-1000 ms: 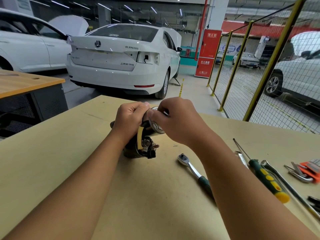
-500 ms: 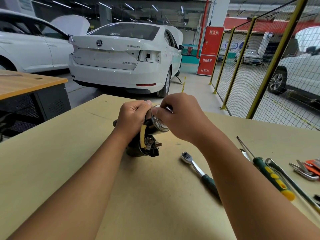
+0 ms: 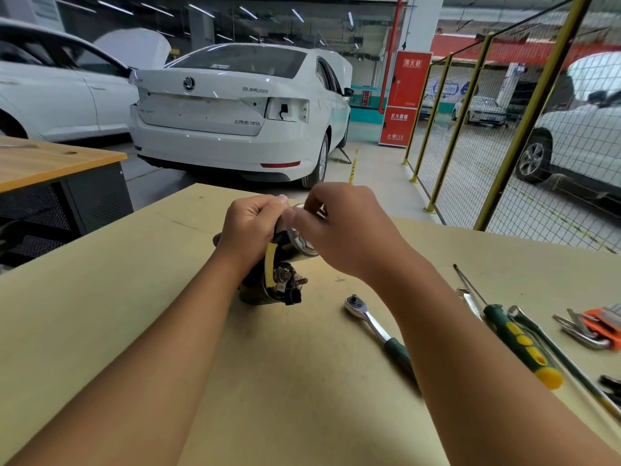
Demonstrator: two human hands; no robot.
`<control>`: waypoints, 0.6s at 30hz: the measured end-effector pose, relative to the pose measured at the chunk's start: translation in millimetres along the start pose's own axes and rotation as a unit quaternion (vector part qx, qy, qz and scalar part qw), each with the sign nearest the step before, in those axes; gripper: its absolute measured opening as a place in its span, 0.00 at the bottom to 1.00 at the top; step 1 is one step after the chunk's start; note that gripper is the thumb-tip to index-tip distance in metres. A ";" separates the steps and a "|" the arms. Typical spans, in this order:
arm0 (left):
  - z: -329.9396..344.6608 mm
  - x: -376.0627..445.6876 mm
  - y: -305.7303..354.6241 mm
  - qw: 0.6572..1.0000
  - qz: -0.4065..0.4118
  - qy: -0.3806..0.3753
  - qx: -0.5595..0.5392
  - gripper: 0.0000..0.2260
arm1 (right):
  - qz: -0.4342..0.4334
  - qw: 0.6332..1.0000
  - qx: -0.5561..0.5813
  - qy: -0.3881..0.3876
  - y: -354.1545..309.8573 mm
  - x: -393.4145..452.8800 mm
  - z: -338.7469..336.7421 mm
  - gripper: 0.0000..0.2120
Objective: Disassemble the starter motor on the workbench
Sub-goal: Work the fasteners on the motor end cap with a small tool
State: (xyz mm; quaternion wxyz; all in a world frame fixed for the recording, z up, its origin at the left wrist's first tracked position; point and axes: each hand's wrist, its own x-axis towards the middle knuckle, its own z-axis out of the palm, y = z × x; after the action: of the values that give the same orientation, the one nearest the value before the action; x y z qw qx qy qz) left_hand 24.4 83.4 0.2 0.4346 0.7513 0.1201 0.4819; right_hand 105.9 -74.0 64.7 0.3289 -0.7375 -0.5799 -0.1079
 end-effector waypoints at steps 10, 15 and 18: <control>-1.7 -0.5 -1.2 1.000 0.002 -0.009 -0.008 0.21 | -0.014 1.000 0.011 0.021 -1.1 -3.8 1.8 0.10; -0.6 -0.1 0.6 1.000 -0.004 0.000 -0.006 0.22 | 0.004 0.999 -0.017 0.033 -2.6 -0.4 7.9 0.13; -1.4 0.1 -0.8 1.000 -0.002 0.001 -0.002 0.22 | -0.002 1.000 -0.005 0.014 -3.3 0.7 4.0 0.05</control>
State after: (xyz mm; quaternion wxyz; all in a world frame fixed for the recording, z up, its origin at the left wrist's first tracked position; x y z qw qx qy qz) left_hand 23.5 84.7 -0.2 0.4371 0.7494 0.1208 0.4824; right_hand 102.2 -70.6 63.2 0.3328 -0.7366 -0.5761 -0.1220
